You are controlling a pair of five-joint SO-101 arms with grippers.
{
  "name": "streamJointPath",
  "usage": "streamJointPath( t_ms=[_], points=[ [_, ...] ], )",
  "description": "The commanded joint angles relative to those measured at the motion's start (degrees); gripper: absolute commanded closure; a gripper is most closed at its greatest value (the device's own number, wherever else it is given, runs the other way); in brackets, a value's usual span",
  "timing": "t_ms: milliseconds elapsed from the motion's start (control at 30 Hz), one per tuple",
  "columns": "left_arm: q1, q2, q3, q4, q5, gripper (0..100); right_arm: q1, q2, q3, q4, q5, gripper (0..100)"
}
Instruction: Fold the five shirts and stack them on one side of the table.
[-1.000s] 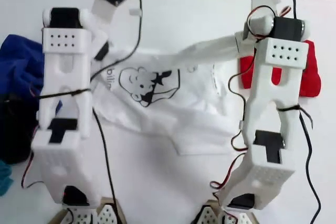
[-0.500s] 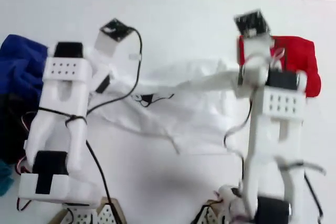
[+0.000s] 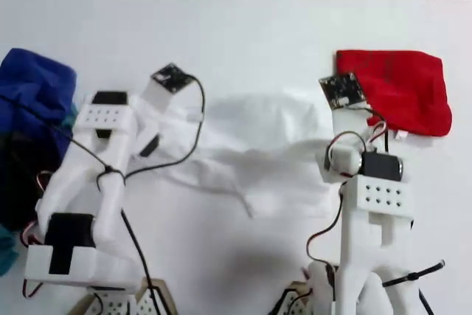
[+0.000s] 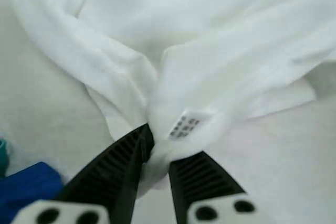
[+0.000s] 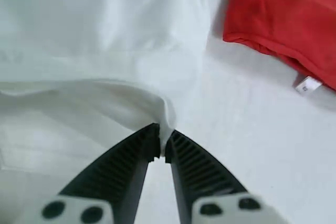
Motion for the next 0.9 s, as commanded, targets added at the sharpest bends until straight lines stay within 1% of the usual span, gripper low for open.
streamJointPath(
  t_ms=[0,133,200,333,400,567,733,867],
  points=[
    [0.09,-2.81,0.31,-0.70,-0.53,97,0.31,-2.33,-0.26,-0.92,0.35,97.8],
    [0.00,-2.81,0.31,-0.35,-0.88,97,0.48,-2.33,-0.26,-0.92,0.35,97.8],
    [-0.09,-2.81,0.22,-0.26,-2.90,96,0.48,-2.33,-0.26,-0.92,0.35,97.8],
    [-2.29,-2.81,-0.04,-0.18,-5.27,85,0.48,-2.33,-0.26,-0.66,0.35,97.8],
    [-4.04,-2.81,-0.04,-0.18,-7.21,82,0.48,-2.33,-0.26,-0.66,0.35,97.8],
    [-8.53,-2.73,0.40,-0.62,-11.34,83,0.48,-2.33,-0.26,-0.66,0.35,97.8],
    [-10.90,-2.81,-0.13,-0.79,-11.69,83,0.22,-2.33,-0.26,-0.66,0.35,97.8],
    [-13.01,-2.90,-0.22,-3.16,-12.75,83,0.48,-2.33,-0.26,-0.57,0.35,97.8]
  ],
)
